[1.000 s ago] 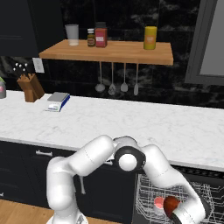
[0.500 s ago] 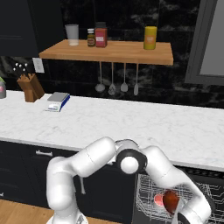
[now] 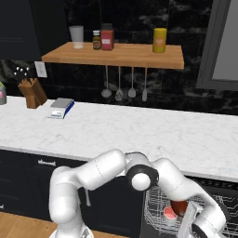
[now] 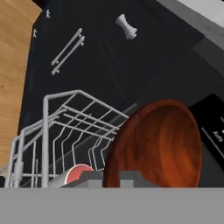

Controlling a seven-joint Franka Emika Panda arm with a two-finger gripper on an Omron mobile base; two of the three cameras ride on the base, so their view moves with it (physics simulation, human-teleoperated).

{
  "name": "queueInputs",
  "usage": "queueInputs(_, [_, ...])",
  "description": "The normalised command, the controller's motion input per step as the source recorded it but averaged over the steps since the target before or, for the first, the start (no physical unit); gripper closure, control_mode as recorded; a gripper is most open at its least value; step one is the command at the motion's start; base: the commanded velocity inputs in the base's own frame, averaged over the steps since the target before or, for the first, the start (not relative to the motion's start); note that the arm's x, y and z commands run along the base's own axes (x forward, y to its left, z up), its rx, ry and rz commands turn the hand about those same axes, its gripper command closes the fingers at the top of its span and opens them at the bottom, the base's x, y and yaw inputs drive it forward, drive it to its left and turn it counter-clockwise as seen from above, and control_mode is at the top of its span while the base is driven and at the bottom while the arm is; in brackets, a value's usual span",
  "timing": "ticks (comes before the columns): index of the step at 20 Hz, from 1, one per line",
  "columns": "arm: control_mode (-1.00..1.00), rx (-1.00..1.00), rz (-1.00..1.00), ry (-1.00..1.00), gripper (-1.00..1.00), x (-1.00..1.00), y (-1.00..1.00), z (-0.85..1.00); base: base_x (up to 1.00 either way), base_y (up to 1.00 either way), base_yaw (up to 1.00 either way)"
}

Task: Pick up the cup and bowl from the counter, place them in the dishwasher, and close the dishwasher door.

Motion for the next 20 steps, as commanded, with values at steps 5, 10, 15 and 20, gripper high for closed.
queueInputs(5, [-1.00,-0.08,0.12,0.10,1.00,0.41,0.00,-0.92,0.00,0.00,0.00])
queueInputs(10, [-1.00,-0.12,0.11,0.19,1.00,0.45,0.00,-0.93,0.00,0.00,0.00])
queueInputs(15, [-1.00,-0.02,0.05,0.03,-1.00,0.07,0.00,-0.25,0.00,0.00,0.00])
queueInputs(20, [-1.00,0.00,0.00,-0.22,-1.00,-0.16,0.05,0.02,0.00,0.00,0.00])
